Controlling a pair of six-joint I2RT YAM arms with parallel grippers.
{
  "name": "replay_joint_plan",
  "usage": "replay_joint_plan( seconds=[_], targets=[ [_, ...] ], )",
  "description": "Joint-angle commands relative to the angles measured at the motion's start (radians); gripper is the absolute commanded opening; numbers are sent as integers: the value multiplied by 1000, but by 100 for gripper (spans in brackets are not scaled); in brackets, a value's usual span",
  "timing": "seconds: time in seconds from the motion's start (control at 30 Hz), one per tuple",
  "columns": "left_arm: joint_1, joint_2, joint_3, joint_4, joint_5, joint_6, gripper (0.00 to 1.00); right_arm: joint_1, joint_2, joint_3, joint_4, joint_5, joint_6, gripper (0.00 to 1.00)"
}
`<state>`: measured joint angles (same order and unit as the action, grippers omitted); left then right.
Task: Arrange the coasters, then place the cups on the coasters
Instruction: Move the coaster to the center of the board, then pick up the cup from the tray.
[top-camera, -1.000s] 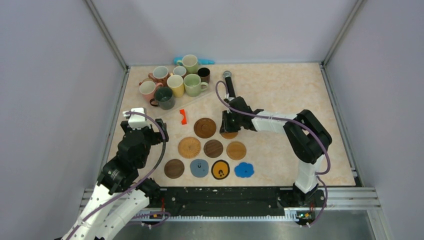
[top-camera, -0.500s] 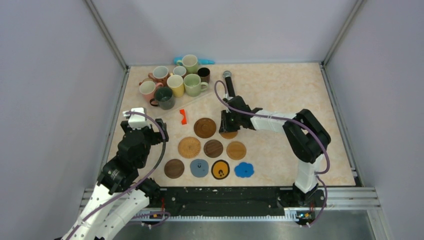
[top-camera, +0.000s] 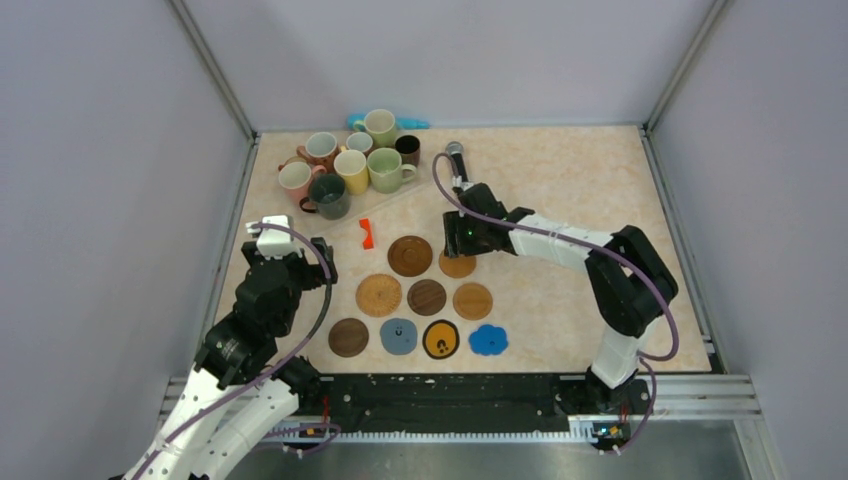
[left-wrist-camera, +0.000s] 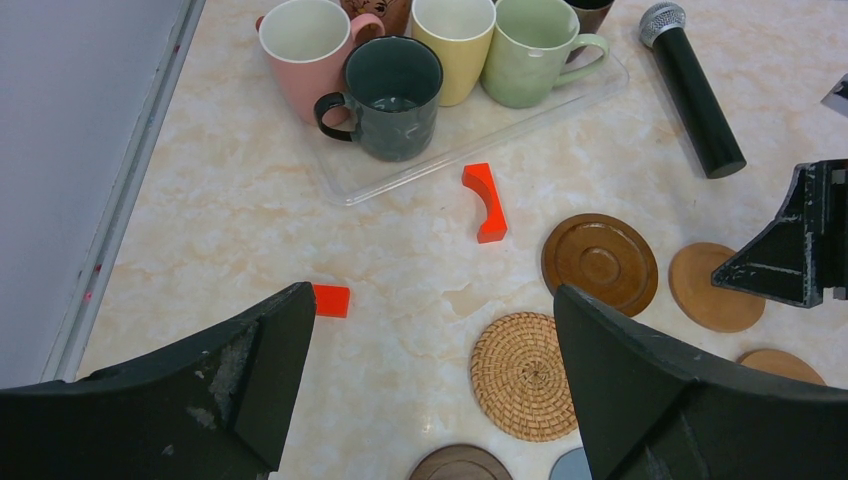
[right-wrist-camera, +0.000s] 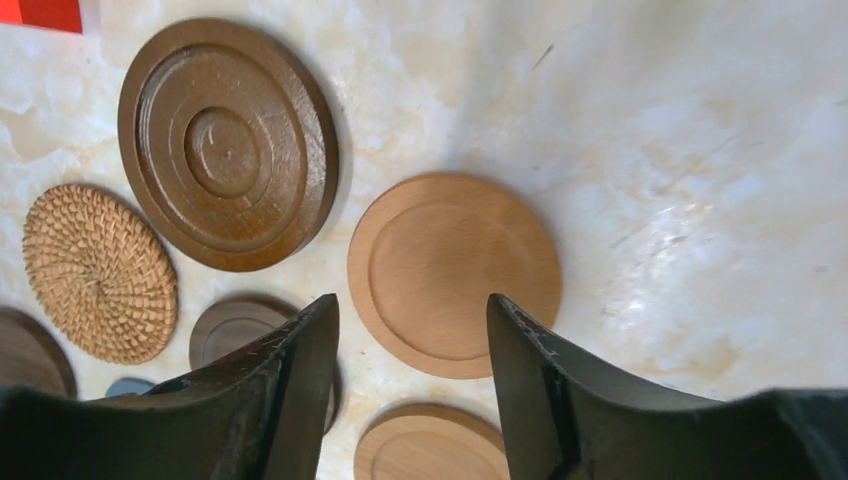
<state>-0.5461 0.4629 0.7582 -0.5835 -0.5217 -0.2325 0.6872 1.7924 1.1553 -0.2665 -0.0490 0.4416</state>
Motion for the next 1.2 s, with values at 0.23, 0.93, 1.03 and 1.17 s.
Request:
replay_joint_plan(
  seconds=[0.23, 0.93, 1.03, 1.17],
  targets=[
    [-2, 41, -9, 45, -17, 0, 95, -2, -205, 56, -57, 200, -19, 84],
    [429, 613, 277, 84, 176, -207, 84, -2, -724, -353, 22, 72, 31, 99],
    [483, 702, 290, 132, 258, -243, 79, -3, -739, -365, 22, 17, 15, 99],
    [555, 817, 329, 191, 353, -305, 74, -3, -753, -369, 27, -13, -5, 99]
  ],
)
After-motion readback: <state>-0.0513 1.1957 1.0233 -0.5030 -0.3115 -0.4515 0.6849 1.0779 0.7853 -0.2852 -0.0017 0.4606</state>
